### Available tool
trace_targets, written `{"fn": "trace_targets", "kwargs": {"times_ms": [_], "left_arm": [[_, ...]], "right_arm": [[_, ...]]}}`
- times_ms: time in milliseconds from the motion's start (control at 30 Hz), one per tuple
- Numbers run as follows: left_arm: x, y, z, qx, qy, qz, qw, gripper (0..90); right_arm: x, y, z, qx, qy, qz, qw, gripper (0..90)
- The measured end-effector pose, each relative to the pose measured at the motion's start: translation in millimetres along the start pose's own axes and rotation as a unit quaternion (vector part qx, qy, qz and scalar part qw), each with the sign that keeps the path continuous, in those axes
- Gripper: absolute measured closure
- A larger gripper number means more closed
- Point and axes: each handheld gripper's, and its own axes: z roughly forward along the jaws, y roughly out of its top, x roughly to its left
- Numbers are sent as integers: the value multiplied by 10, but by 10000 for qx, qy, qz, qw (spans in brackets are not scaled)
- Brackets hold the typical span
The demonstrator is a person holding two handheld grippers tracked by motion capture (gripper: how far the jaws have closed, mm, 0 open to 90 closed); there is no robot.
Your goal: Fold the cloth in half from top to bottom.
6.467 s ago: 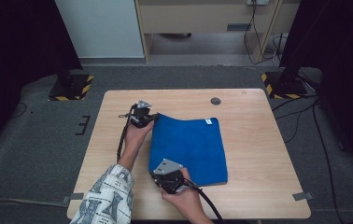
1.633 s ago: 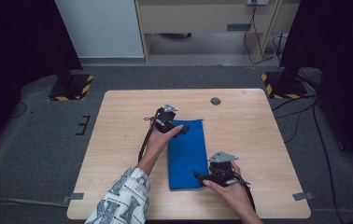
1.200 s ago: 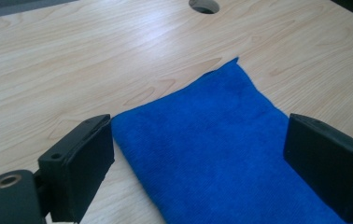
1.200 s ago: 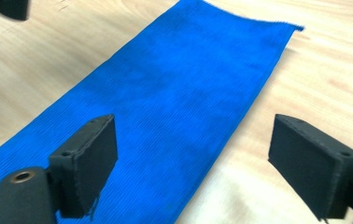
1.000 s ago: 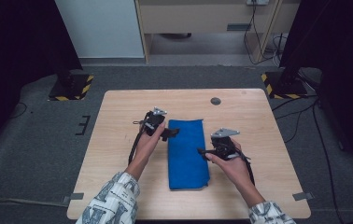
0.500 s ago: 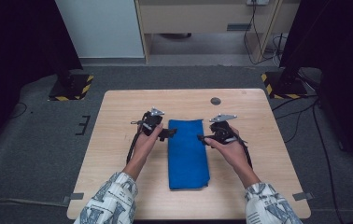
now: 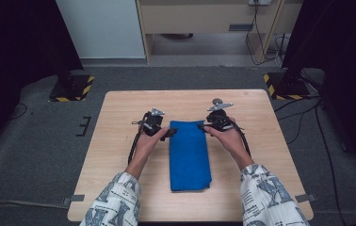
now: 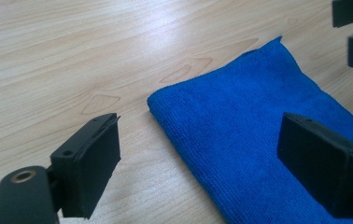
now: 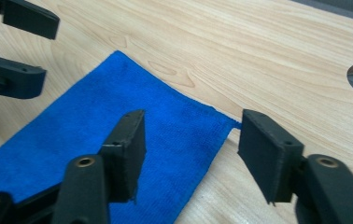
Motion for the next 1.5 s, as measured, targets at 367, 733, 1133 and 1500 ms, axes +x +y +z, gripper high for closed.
{"fn": "trace_targets", "kwargs": {"times_ms": [367, 733, 1133, 1500], "left_arm": [[-19, 105, 1, -61, 128, -49, 9999, 170], [120, 20, 193, 86, 199, -101, 9997, 221], [226, -76, 381, 144, 288, -165, 9993, 272], [179, -79, 421, 122, 311, -33, 9994, 369]], "right_arm": [[-22, 35, 69, 27, 16, 93, 10000, 442], [-72, -4, 309, 153, -151, 218, 9995, 476], [-98, -69, 546, 448, -224, 181, 9986, 474], [-89, -69, 565, 425, -135, 191, 9988, 611]]}}
